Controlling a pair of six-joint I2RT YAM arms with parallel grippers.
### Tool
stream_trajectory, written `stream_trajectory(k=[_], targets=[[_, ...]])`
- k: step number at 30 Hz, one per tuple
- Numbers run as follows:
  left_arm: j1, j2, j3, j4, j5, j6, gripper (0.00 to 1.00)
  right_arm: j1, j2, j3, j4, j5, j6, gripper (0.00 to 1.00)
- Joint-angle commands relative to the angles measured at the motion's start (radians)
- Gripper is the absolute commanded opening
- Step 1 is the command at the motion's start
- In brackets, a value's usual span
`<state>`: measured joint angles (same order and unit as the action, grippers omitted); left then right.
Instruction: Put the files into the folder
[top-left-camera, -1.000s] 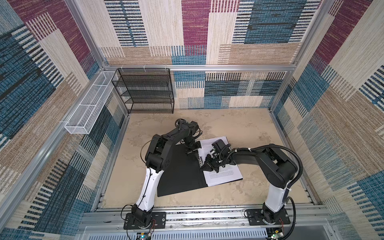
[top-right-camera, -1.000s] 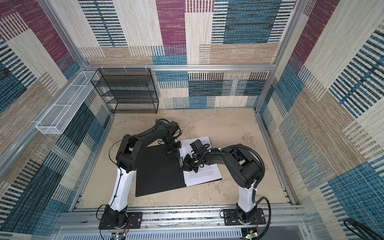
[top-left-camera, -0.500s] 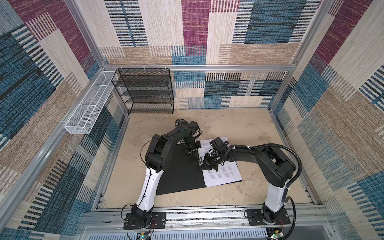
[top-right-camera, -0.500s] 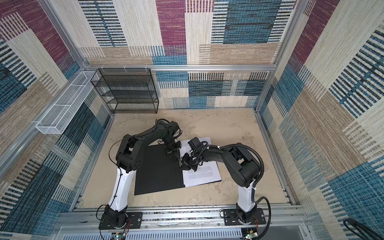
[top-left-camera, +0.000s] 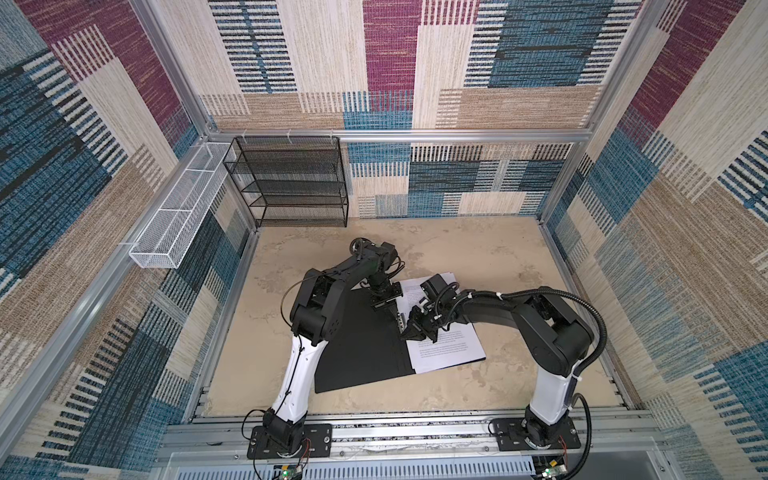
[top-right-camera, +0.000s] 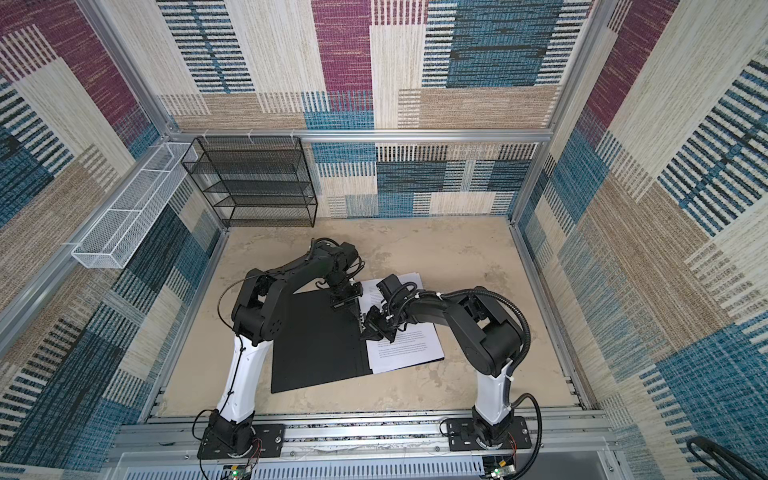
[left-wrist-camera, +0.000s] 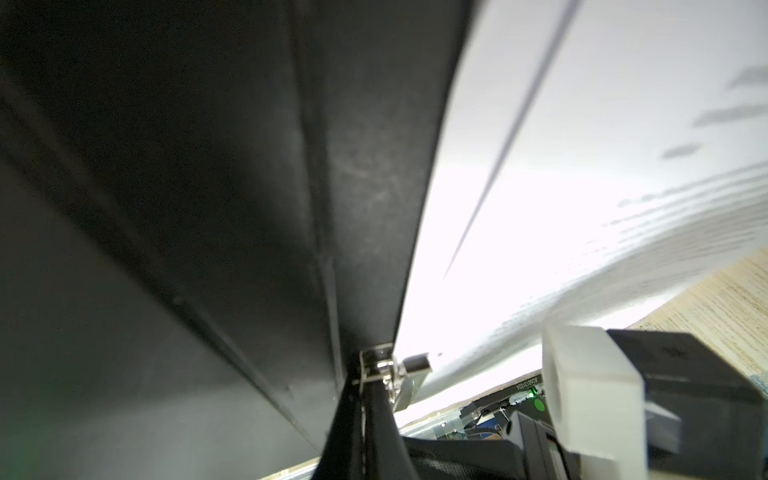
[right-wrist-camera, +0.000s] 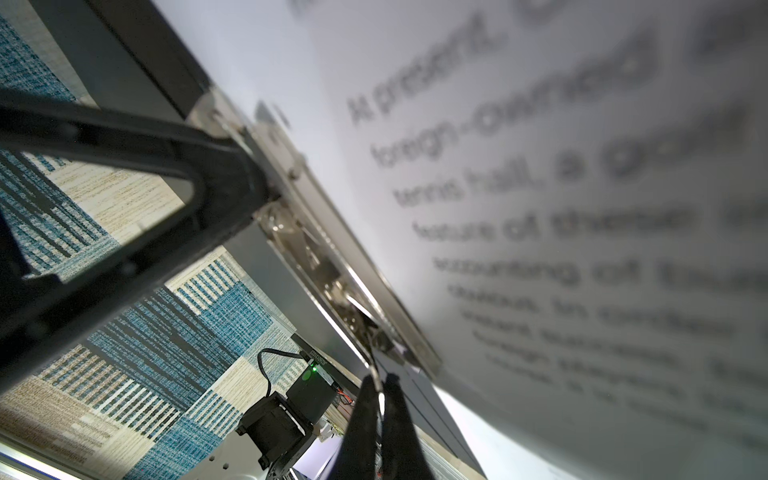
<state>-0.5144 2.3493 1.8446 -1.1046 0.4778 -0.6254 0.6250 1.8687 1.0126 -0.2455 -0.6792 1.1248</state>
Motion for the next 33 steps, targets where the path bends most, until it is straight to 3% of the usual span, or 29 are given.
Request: stream_trajectory(k=[1,15,23,33], targets=[[-0.013,0.060,-0.038,0.003,-0.182,-0.010,0.00,-0.010,-0.005,0.020,0.161,0.106,0.001,0.10],[-0.013,0.061,-0.039,0.006,-0.174,-0.010,0.00,-0.011,-0.002,0.023,0.162,0.093,-0.009,0.23],[-0.013,0.064,-0.039,0.006,-0.176,-0.010,0.00,-0.014,-0.012,0.022,0.123,0.114,-0.024,0.56],[-0.013,0.065,-0.037,0.006,-0.178,-0.011,0.00,-0.019,-0.026,-0.004,0.103,0.143,-0.058,0.60]])
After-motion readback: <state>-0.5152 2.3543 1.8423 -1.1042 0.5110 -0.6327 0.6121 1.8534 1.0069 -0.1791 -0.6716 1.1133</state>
